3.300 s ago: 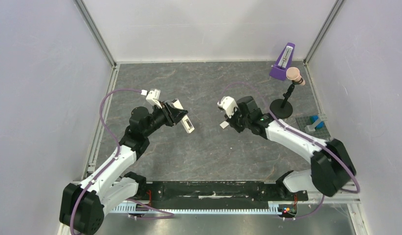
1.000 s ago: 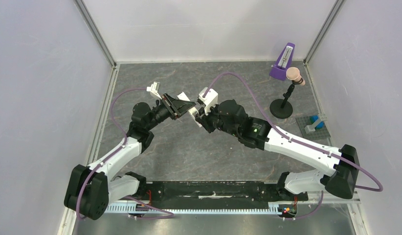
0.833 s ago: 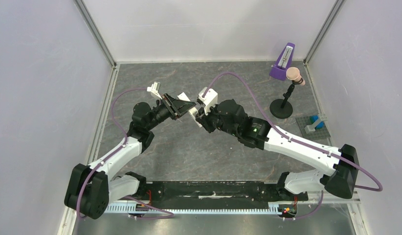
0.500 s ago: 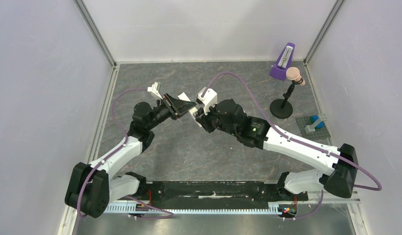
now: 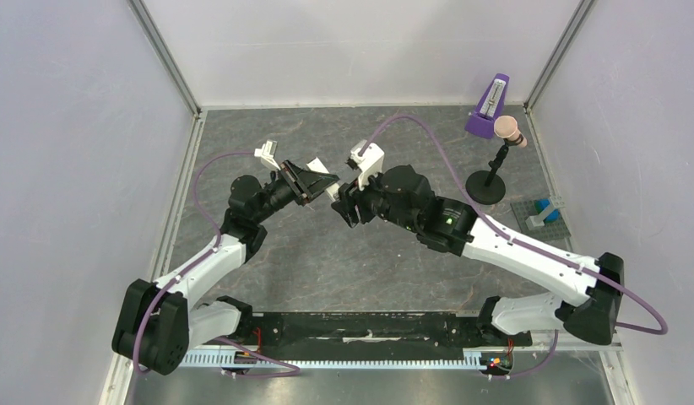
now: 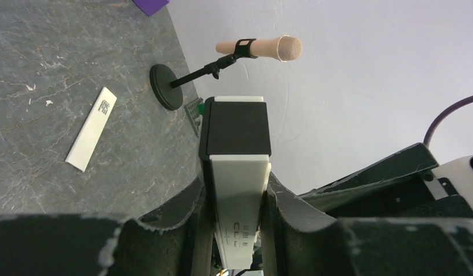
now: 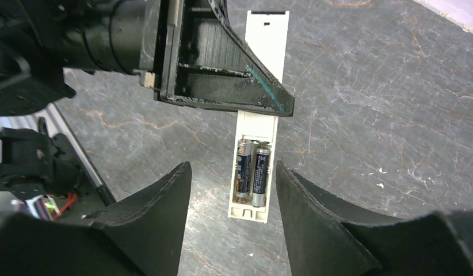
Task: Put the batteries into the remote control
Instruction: Load the battery into the remote control.
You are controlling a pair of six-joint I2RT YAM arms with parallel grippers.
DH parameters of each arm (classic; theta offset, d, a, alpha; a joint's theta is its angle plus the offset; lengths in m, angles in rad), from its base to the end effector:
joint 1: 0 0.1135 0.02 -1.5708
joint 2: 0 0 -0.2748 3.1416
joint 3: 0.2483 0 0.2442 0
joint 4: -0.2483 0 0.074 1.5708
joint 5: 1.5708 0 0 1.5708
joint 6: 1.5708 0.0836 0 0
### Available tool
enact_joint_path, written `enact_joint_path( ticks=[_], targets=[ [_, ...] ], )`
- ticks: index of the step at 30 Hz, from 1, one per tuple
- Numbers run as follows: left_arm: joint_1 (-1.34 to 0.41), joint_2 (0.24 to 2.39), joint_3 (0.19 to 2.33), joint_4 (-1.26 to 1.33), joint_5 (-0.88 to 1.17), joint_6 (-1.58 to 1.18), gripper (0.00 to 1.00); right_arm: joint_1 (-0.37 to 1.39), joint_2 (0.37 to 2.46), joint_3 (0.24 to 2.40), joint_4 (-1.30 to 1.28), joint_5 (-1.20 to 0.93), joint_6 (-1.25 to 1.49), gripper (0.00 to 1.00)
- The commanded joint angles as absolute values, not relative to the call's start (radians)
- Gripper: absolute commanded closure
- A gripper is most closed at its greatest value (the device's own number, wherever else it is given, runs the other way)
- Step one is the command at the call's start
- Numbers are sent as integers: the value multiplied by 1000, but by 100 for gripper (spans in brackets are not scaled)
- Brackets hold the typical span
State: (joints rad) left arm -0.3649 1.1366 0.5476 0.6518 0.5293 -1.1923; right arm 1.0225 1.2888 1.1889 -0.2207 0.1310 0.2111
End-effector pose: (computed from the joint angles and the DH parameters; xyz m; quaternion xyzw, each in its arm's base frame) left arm 0.2469 -0.1395 0.2904 -0.0910 0.6816 -0.6216 0.3751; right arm 0.1834 0.2793 0.3641 -0.2841 0.7586 0.2945 0.5070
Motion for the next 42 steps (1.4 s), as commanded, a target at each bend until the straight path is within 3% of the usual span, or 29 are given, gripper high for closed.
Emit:
enact_joint_path(
  ticks=[1, 4, 6, 9, 16, 25, 42],
  targets=[
    [-361, 1138, 593, 731, 528, -1203, 98, 1004, 1207, 1243, -211, 150, 302, 41],
    [-362, 1133, 593, 748, 525, -1202, 98, 989, 1175, 1236, -212, 173, 376, 38],
    [-362, 1128, 590, 771, 523, -1203, 98, 954, 1170, 1250, -240, 159, 460, 30],
    [-361, 1120, 578, 805, 518, -1200, 98, 876, 1203, 1325, -367, 142, 667, 29],
    [-362, 1114, 546, 903, 491, -1191, 98, 857, 1190, 1228, -280, 82, 967, 2],
    [-362, 1107, 512, 967, 409, -1181, 98, 858, 1211, 1194, -195, 92, 1159, 2],
    [-362, 1003, 499, 808, 264, -1140, 98, 890, 1317, 1216, -159, 105, 1281, 2]
  ],
)
